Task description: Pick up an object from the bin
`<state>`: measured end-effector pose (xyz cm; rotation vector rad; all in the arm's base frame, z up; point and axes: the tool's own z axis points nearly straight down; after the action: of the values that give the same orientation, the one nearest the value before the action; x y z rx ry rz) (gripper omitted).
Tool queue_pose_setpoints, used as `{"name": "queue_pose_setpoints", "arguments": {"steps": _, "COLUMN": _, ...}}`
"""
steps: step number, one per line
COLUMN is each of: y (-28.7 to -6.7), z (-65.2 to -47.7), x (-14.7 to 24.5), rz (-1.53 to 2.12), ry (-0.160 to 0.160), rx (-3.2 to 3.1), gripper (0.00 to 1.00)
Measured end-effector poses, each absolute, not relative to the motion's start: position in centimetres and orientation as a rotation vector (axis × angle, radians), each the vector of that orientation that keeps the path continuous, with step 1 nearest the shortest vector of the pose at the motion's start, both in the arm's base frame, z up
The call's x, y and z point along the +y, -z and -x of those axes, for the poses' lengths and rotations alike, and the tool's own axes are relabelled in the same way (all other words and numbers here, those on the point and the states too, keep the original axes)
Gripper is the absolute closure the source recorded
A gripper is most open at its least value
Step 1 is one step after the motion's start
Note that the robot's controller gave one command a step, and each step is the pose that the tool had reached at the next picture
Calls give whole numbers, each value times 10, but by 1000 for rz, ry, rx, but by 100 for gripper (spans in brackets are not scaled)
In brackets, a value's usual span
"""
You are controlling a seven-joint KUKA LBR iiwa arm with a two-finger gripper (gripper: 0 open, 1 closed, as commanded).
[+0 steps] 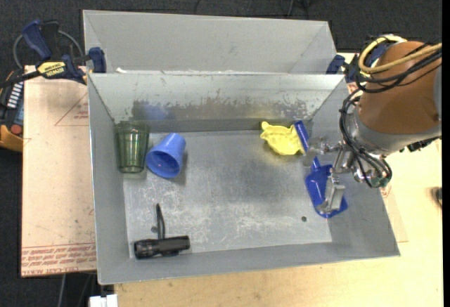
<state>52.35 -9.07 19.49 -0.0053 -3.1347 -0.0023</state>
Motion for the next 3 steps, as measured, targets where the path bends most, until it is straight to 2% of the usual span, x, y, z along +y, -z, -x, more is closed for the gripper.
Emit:
{"name": "queue_pose_setpoints", "arguments": {"steps": 1, "y": -199, "z": -525, "x": -90, "rz": 0, "ry": 1, "rx": -3143, "gripper": 0}}
{"name": "queue_pose_setpoints", "arguments": {"steps": 2, "y": -109, "z": -575, "x": -69, "rz": 677, "ry": 3, "rx": -3071, "gripper": 0}}
{"name": "queue_pose_setpoints", "arguments": {"steps": 3, "y": -111, "z": -580, "x": -34, "rz": 356, "ry": 0, "rx": -3122, "gripper": 0}}
